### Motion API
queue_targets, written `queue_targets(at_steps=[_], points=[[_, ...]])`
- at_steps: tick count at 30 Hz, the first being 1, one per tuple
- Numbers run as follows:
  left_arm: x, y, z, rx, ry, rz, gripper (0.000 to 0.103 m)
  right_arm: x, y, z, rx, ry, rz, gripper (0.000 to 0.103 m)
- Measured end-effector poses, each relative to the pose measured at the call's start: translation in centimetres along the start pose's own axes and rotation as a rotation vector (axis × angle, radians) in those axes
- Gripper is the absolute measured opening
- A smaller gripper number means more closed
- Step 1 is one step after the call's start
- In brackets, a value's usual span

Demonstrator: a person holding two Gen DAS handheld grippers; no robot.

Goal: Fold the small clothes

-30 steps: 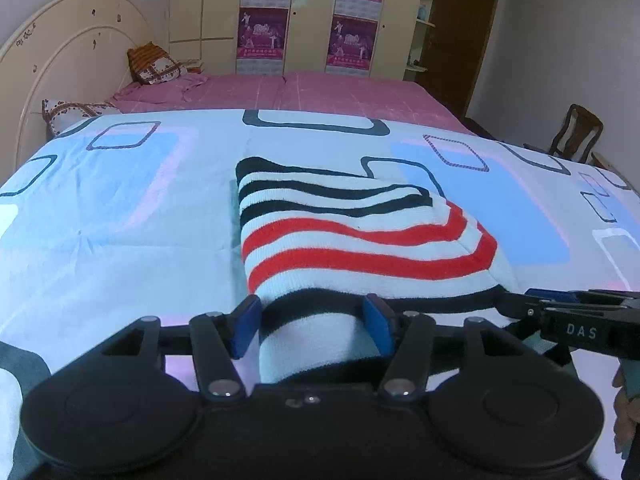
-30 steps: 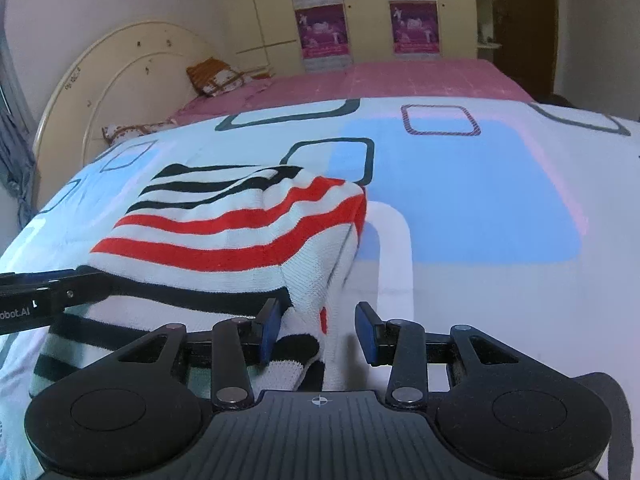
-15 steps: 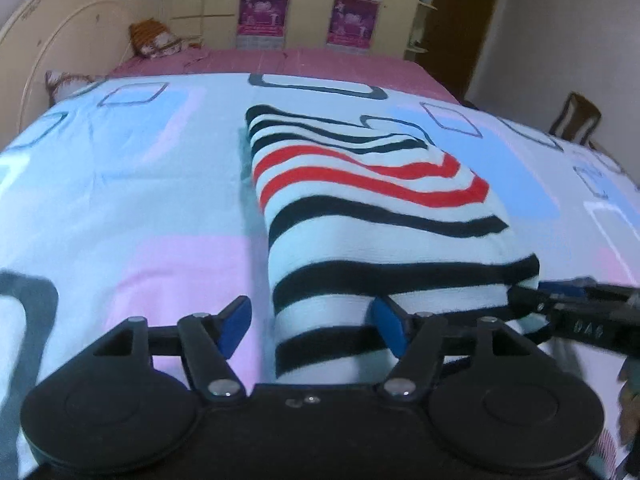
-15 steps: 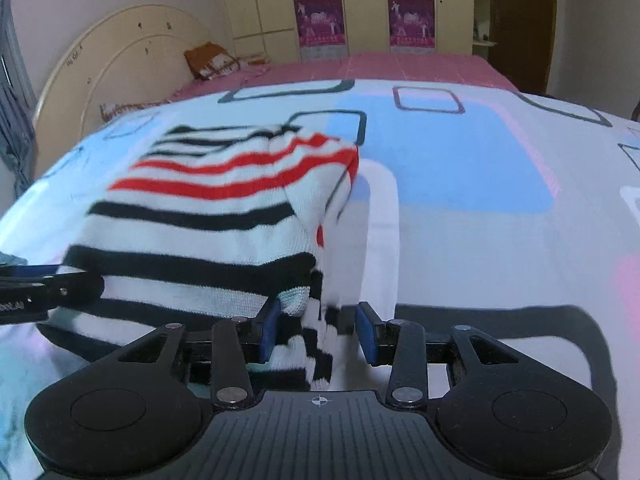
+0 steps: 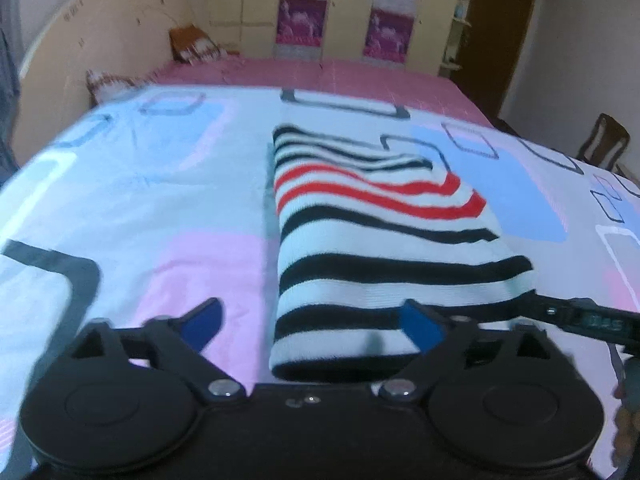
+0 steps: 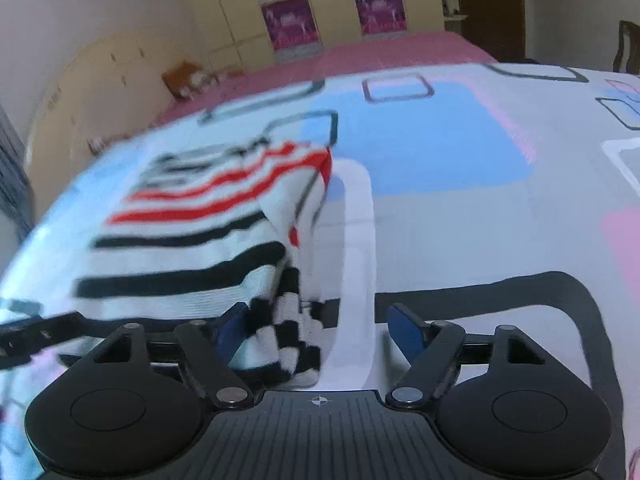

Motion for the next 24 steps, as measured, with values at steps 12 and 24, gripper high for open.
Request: queue_targets(at_steps=[12,24], points=[[-12.3,-5.8,-4.3,0.119,-0.106,0.061,0.103,-12.2,0.5,-5.3,-0.083,-0.053,0.134,0.083],[-24.2,-8.0,-9.8,0.041,-0.195,0.118,0.103,-25.6,3.1,-9.9,-0.255,-0.254,0.044,0.102]])
Point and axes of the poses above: each gripper's, at about its wrist camera, not at the fingertips, and x roughly the way its jaws point, y to its left, z to its top, the point moved 2 cm from there along x, roughly the way its jaws point, and after that the axes turned 5 degrees about -x, right-handed, at the moved point
